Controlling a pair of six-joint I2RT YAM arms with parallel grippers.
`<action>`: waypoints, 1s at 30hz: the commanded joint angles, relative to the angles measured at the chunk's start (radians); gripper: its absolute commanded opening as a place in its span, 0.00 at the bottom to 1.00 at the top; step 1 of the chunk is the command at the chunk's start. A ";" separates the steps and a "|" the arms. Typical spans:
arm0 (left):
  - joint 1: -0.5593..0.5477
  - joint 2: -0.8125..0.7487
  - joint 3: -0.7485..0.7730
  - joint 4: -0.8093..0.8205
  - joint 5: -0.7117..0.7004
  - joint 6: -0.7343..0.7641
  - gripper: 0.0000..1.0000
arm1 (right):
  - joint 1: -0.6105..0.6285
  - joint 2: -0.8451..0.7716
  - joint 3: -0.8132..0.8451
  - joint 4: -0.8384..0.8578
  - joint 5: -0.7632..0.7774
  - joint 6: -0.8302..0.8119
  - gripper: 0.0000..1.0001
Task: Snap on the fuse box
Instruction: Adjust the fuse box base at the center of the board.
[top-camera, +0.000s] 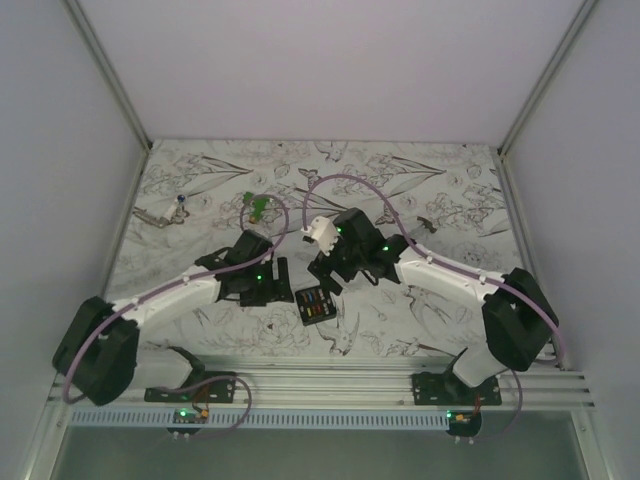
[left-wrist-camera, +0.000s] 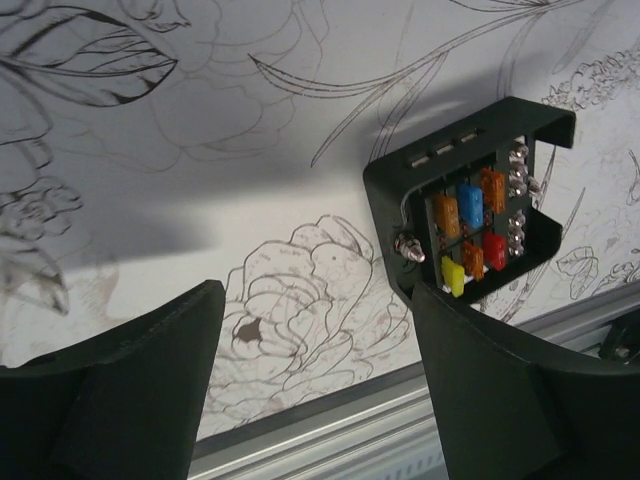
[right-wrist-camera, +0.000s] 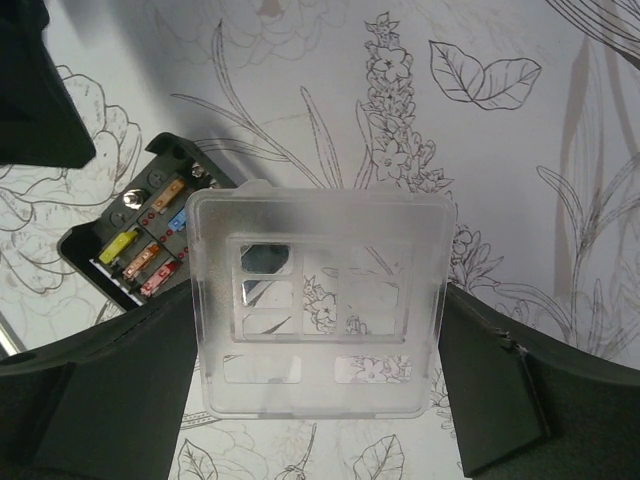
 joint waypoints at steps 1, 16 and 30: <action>0.002 0.103 -0.013 0.124 0.071 -0.047 0.78 | 0.001 -0.033 -0.005 0.022 0.073 -0.004 0.83; 0.049 0.362 0.154 0.083 -0.080 0.058 0.51 | -0.002 -0.116 -0.082 0.056 0.123 0.026 0.86; 0.056 0.457 0.386 0.077 0.068 0.220 0.66 | 0.010 -0.044 -0.020 0.050 -0.033 -0.039 0.86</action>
